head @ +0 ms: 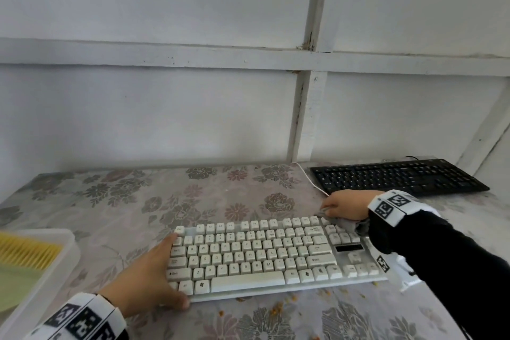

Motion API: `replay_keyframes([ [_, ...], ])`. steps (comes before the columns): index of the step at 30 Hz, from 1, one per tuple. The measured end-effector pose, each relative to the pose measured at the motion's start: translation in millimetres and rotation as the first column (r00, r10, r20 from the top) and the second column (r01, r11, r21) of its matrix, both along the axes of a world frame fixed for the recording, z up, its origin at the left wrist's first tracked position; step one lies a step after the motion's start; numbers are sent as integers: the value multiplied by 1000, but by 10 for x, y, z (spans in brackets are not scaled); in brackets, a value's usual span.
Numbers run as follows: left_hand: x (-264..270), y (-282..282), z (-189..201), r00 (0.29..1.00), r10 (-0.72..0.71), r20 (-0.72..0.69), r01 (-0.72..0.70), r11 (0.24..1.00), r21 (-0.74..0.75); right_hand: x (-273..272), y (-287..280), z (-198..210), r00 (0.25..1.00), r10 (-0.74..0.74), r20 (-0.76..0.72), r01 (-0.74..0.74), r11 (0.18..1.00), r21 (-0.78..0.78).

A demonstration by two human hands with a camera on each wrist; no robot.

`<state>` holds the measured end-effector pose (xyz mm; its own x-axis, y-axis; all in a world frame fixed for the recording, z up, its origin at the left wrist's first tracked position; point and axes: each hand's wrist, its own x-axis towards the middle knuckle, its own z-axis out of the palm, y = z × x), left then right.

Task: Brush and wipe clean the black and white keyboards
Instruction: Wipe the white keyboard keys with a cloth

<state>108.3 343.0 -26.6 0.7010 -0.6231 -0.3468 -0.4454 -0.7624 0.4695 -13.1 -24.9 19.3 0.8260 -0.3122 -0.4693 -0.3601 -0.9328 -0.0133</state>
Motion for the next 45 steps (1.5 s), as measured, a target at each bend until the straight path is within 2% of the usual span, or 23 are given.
replay_keyframes([
  [3,3,2,4,1000,-2,-10,2,1000,-2,-3,-48,52,999,-33,7,33,999,0],
  [6,5,8,4,1000,-10,-11,10,1000,-3,174,190,141,994,-8,112,5,1000,23],
  [10,26,31,17,999,-25,-26,24,998,-52,603,869,217,959,73,274,-134,968,212],
  [13,37,34,49,998,-17,-61,10,992,-126,967,1425,143,914,177,364,-283,923,260],
  [17,24,14,67,999,-10,-42,3,987,-160,1293,1917,-44,893,346,287,-406,895,184],
  [19,23,16,65,1000,-17,-21,14,989,-148,1326,1992,-106,897,377,231,-417,894,161],
  [24,19,41,71,1000,4,-22,-5,998,-63,1166,1746,-123,933,306,187,-334,932,139],
  [29,-4,29,108,1000,-19,11,19,1000,-21,797,1251,-156,959,212,189,-232,969,89],
  [33,0,29,118,999,-25,23,25,1000,-6,490,792,-141,975,176,134,-190,977,98],
  [39,-5,16,152,999,-32,28,31,999,22,149,249,-47,992,114,45,-111,992,-58],
  [41,-9,16,156,999,-31,22,31,999,20,36,56,58,996,64,69,-59,995,-75],
  [45,4,19,153,999,-32,18,31,999,26,-229,-254,257,968,-58,242,76,995,-65],
])
